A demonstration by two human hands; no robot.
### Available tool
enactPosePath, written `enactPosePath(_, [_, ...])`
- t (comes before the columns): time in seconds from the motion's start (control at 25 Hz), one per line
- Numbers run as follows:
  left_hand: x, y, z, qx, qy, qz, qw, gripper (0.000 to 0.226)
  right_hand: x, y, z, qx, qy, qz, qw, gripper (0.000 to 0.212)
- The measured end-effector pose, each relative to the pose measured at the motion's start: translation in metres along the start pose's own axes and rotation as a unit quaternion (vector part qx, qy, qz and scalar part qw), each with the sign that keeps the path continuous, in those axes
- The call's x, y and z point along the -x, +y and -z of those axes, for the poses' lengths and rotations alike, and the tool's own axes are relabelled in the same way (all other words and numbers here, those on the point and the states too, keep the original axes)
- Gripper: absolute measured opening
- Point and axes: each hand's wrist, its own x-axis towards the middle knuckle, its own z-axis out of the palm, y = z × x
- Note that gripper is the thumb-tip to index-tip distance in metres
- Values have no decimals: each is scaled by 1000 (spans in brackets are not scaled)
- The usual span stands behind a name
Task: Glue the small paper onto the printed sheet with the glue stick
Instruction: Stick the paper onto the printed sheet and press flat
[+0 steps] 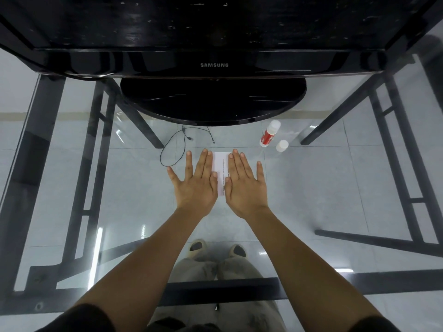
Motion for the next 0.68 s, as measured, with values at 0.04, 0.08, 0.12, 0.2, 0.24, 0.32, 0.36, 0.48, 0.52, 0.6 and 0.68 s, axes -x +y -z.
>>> enactPosePath(0.04, [0, 0, 0, 3, 0, 1, 1000, 57, 0, -1, 0, 1, 2, -4, 1000, 60])
enactPosePath(0.08, [0, 0, 0, 4, -1, 2, 1000, 57, 1, -2, 0, 0, 5, -8, 1000, 60])
enactPosePath(0.12, [0, 1, 0, 5, -3, 2, 1000, 57, 2, -3, 1, -2, 7, -11, 1000, 60])
enactPosePath(0.2, [1, 1, -1, 11, -5, 1, 1000, 55, 3, -5, 1, -1, -1, -13, 1000, 60])
enactPosePath(0.24, [1, 1, -1, 15, 0, 2, 1000, 55, 3, -5, 1, 2, -2, -14, 1000, 61])
enactPosePath(0.32, [0, 1, -1, 13, 6, -5, 1000, 56, 2, -4, 3, 4, -4, -11, 1000, 61])
enactPosePath(0.36, [-1, 1, -1, 14, 7, -16, 1000, 56, 1, -3, 3, 3, -7, -7, 1000, 60])
enactPosePath(0.48, [-2, 0, 0, 61, 3, -41, 997, 55, 1, -1, 4, -35, -18, -5, 999, 60])
enactPosePath(0.52, [-2, -1, 1, 87, -1, -47, 995, 55, 1, -1, 4, -59, -20, -4, 998, 60])
enactPosePath(0.6, [-2, -3, 1, 127, -5, -59, 990, 55, 0, 0, 5, -88, -22, 1, 996, 60])
enactPosePath(0.68, [-2, -6, 1, 162, -8, -65, 985, 55, 1, 2, 4, -110, -12, 4, 994, 60])
